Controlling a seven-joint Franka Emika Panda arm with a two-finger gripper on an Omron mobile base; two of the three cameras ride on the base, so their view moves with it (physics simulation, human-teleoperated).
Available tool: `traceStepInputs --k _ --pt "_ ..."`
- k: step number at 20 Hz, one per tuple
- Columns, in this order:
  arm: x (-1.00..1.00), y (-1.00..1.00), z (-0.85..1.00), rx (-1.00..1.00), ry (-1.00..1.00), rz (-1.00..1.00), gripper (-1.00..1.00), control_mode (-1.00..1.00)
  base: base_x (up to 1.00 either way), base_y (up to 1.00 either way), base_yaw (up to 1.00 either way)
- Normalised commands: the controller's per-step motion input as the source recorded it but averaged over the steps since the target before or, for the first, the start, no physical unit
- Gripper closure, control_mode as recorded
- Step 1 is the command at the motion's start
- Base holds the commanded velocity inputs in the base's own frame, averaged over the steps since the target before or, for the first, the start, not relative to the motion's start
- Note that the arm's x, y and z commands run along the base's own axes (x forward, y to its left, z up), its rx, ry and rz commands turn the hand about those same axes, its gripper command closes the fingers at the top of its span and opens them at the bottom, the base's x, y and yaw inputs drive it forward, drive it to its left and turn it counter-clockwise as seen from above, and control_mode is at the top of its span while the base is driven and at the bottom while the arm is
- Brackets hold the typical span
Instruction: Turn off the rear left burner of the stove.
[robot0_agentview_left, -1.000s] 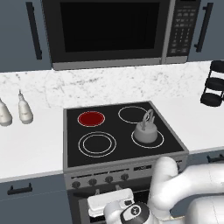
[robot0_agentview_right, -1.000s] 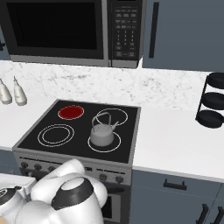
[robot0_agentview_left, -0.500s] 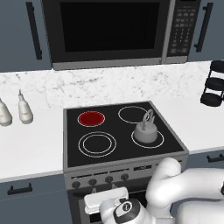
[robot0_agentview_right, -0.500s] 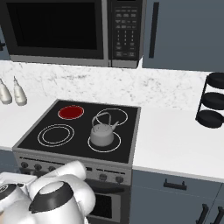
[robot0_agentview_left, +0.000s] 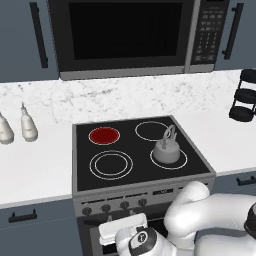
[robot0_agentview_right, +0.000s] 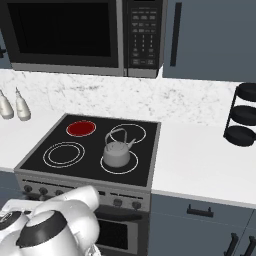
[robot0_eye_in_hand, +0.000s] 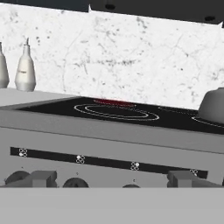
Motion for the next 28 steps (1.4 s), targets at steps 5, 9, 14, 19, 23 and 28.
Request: traceStepInputs --k 5,9,14,19,23,28 --pt "0.37 0.00 -0.15 0.03 0.00 0.00 -1.00 -1.00 0.00 0.00 0.00" --pt "0.41 0.00 -0.11 0.05 0.00 0.00 -1.00 -1.00 0.00 0.00 0.00" --pt "0.27 0.00 -0.37 0.07 -0.01 0.00 -1.00 -1.00 0.00 0.00 0.00" --pt "0.01 0.00 -0.59 0.06 -0.04 0.00 -1.00 -1.00 0.00 0.00 0.00" --pt "-0.04 0.00 -0.54 0.04 -0.07 0.00 -1.00 -1.00 0.00 0.00 0.00" --pt "0.26 0.00 -0.19 0.10 -0.03 0.00 -1.00 -1.00 0.00 0.00 0.00"
